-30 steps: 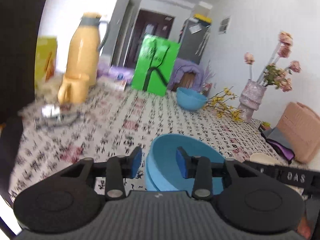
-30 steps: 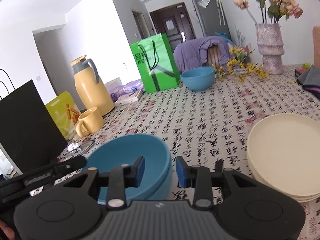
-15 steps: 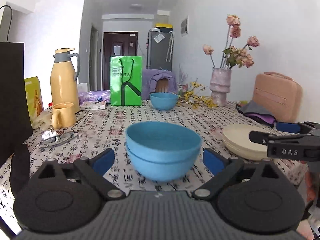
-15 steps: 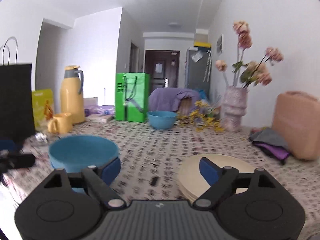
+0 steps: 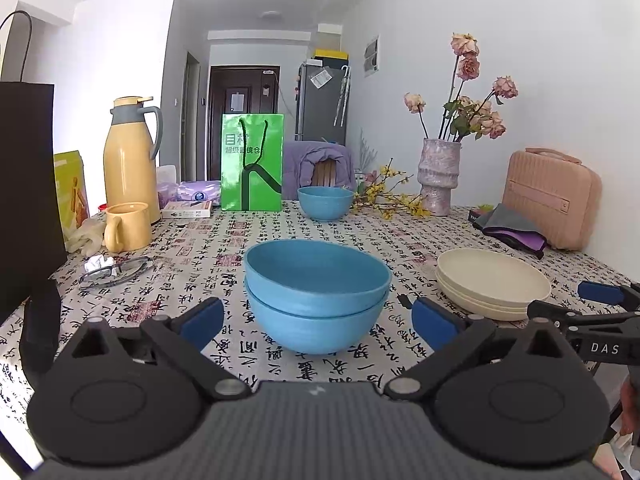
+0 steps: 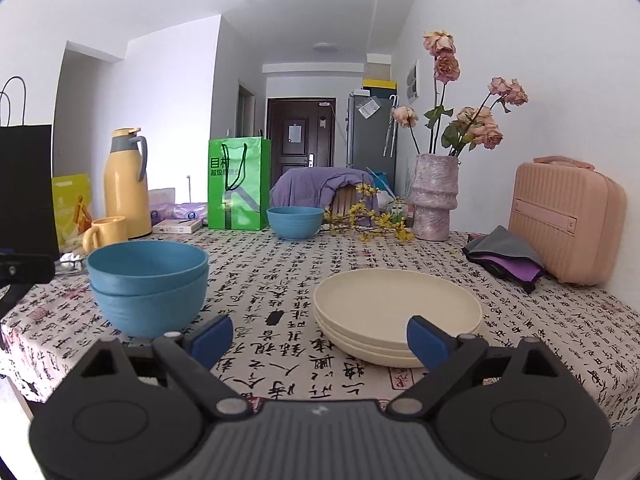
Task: Organize plates and bowls
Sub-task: 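Move both grippers to the last blue bowl near the green bag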
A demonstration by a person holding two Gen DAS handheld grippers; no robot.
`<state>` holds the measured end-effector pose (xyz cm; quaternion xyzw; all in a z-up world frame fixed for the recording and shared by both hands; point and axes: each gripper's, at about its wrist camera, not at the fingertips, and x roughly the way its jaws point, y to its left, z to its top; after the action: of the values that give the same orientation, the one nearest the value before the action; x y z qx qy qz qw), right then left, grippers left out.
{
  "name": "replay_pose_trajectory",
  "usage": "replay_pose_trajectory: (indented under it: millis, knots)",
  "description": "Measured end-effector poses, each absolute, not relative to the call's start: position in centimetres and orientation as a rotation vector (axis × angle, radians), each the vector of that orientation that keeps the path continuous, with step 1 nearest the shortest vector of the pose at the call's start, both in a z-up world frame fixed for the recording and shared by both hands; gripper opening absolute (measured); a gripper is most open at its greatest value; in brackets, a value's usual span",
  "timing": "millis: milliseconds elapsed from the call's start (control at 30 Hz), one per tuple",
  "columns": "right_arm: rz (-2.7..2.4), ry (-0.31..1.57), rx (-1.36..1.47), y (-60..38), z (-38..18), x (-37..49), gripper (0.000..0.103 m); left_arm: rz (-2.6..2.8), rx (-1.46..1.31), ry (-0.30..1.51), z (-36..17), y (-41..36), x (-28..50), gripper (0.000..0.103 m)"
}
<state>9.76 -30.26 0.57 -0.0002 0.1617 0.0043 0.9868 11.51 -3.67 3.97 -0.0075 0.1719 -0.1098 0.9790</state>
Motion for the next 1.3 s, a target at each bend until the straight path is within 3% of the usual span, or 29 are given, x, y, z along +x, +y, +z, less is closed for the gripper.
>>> replay_pose_trajectory:
  millis: [233,500,867,1067,1200,1300]
  knots:
    - [0.041,0.326,-0.011,-30.3,1.6,12.7,0.094,-0.265,-0.109,0.395,6.1,-1.9,15.1,0.102]
    - [0.096,0.339,0.075,-33.1,7.2,21.1,0.094,-0.303,-0.126,0.451,10.9,-0.2,25.2,0.102]
    - [0.240,0.579,0.231,-38.3,13.8,43.5,0.094,-0.344,-0.164,0.690,15.2,-1.7,46.5,0.102]
    - [0.183,0.811,0.419,-39.0,9.9,60.1,0.093,-0.409,-0.124,0.752,13.1,-4.4,60.3,0.102]
    - [0.113,0.860,0.432,-38.2,5.6,68.3,0.089,-0.405,-0.206,0.833,9.3,-5.7,67.6,0.102]
    - [0.074,0.904,0.489,-37.9,2.0,72.3,0.078,-0.385,-0.275,0.873,6.6,-6.2,71.3,0.102]
